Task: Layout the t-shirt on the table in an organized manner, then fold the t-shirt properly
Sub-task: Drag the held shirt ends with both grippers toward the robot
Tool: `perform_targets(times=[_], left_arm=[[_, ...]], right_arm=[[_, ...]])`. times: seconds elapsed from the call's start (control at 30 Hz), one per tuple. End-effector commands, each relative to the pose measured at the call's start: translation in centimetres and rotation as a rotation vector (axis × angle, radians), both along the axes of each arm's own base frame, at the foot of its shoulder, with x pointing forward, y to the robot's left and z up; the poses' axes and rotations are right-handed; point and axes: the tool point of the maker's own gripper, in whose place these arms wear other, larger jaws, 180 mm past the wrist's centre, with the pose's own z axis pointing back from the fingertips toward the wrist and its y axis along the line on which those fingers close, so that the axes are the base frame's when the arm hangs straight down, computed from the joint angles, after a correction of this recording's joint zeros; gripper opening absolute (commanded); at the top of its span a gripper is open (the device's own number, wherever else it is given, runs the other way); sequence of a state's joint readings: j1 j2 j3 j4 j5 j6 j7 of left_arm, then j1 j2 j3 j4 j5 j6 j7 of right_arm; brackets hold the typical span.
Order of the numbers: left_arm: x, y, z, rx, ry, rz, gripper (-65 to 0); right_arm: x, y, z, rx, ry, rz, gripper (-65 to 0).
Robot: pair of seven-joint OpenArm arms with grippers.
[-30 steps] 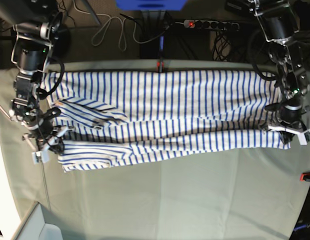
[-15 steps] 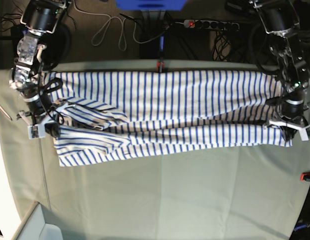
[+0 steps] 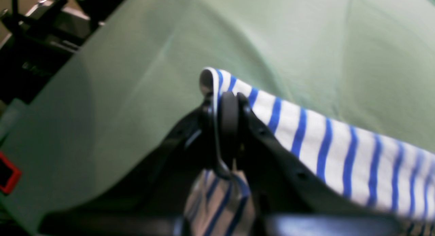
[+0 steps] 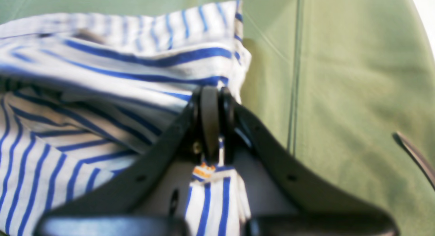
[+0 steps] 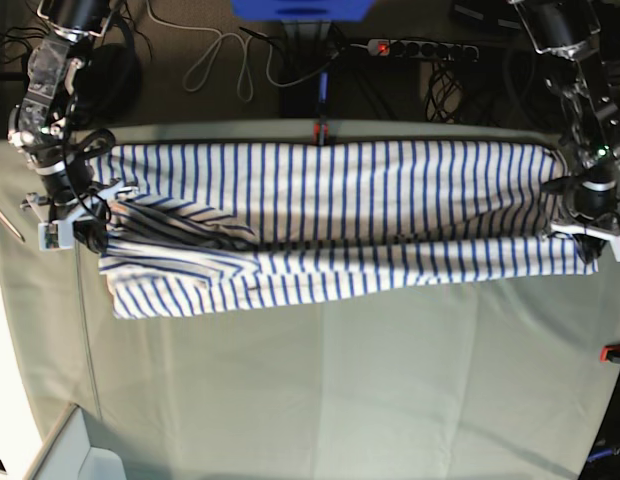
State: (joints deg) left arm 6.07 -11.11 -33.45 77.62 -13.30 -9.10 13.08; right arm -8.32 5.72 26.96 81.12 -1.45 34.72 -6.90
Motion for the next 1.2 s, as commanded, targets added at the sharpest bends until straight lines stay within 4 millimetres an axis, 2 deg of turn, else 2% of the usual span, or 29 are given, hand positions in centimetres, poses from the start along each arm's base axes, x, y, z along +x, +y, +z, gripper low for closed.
perform_targets(times=[0.0, 0.23, 0.33, 0.43, 0.53, 0.6, 0.93, 1.07, 1.17], left_arm=[[0.8, 0.8, 2.1, 0.038, -0.059, 0.002, -65.0], [0.5, 0.7, 1.8, 0.033, -0.051, 0.002, -65.0], [-0.5, 0.6, 0.9, 0.033, -0.020, 0.000, -65.0], [-1.0, 0.6, 0.3, 0.030, -0.004, 0.002, -65.0], [-2.0, 0.5, -0.6, 0.025, 0.023, 0.004, -65.0], [-2.5, -0.2, -1.4, 0.002, 0.032, 0.008, -65.0], [-3.7, -1.2, -2.9, -0.027, 0.064, 0.012, -65.0], [-4.7, -1.2, -5.2, -0.059, 0.116, 0.028, -65.0], [-5.0, -1.2, -5.9, -0.069, 0.133, 0.034, -65.0]], right_arm=[[1.2, -0.2, 2.1, -0.006, -0.074, 0.013, -65.0], [0.6, -0.5, 1.8, -0.005, -0.065, 0.002, -65.0], [-0.2, -1.5, 1.4, -0.006, -0.052, -0.028, -65.0], [-0.4, -1.6, 1.3, -0.010, -0.048, -0.028, -65.0], [-1.6, -1.6, 0.6, -0.012, -0.022, -0.028, -65.0], [-2.2, -1.6, 0.2, -0.011, -0.007, -0.028, -65.0], [-2.3, -1.6, -0.1, -0.009, 0.000, -0.029, -65.0], [-2.8, -1.4, -0.5, -0.007, 0.014, -0.023, -65.0], [-3.5, -1.2, -1.0, -0.003, 0.033, -0.021, -65.0]])
